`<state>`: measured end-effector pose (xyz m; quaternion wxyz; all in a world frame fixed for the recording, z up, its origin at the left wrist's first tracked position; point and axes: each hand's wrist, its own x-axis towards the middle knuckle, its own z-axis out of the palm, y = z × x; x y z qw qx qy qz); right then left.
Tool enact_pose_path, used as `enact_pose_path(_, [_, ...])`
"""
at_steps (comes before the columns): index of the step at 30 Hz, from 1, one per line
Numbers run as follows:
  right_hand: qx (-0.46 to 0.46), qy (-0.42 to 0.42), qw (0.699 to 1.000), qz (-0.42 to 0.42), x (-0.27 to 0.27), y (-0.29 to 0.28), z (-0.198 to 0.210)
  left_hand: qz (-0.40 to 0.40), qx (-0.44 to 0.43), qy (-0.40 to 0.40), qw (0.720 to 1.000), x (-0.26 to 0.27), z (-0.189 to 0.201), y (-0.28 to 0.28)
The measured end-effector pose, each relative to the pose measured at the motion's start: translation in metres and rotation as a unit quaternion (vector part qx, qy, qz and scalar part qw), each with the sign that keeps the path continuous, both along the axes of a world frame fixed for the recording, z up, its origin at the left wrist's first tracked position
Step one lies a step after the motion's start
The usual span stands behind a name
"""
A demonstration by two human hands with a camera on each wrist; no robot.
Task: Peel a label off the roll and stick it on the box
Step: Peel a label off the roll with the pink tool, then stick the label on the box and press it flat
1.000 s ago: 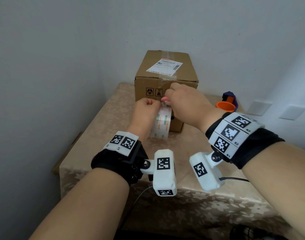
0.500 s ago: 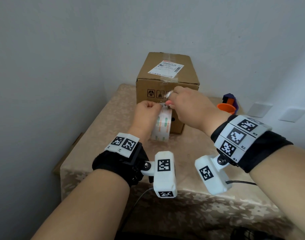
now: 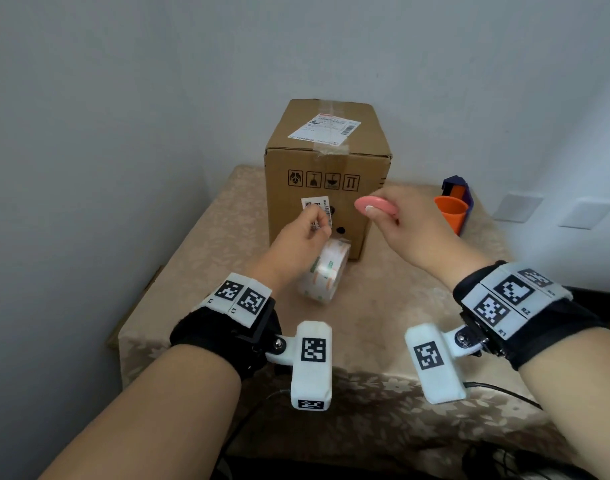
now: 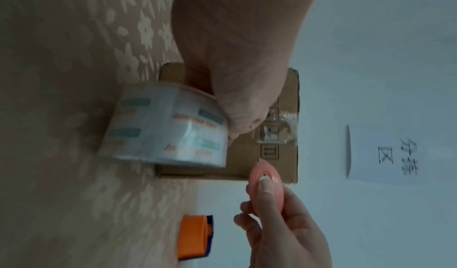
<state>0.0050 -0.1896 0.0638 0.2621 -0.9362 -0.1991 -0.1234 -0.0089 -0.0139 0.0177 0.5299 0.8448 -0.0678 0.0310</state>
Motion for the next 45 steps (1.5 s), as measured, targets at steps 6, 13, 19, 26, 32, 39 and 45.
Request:
enact_pose_path(6, [0.114, 0.048, 0.987, -0.100, -0.001, -0.044, -0.038, -0.079, 0.102, -0.056, 0.990, 0.001, 0.004, -0.040])
enact_pose_path(13, [0.157, 0.142, 0.959, -0.191, 0.003, -0.107, -0.065, -0.133, 0.218, -0.126, 0.959, 0.018, 0.009, -0.112])
enact_pose_path(19, [0.158, 0.160, 0.944, -0.240, 0.013, -0.146, -0.087, -0.190, 0.397, -0.196, 0.876, 0.046, 0.003, -0.149])
enact_pose_path(26, [0.150, 0.188, 0.941, -0.237, 0.018, -0.153, -0.094, -0.202, 0.488, -0.177, 0.830, 0.056, -0.021, -0.151])
enact_pose_path(32, [0.133, 0.203, 0.936, -0.255, 0.010, -0.143, -0.083, -0.176, 0.463, -0.166, 0.853, 0.057, -0.020, -0.152])
enact_pose_path(39, [0.107, 0.182, 0.940, -0.269, 0.010, -0.135, -0.079, -0.141, 0.455, -0.189, 0.859, 0.057, -0.014, -0.143])
enact_pose_path(45, [0.123, 0.126, 0.951, -0.255, 0.010, -0.123, -0.058, -0.114, 0.426, -0.244, 0.864, 0.038, 0.008, -0.121])
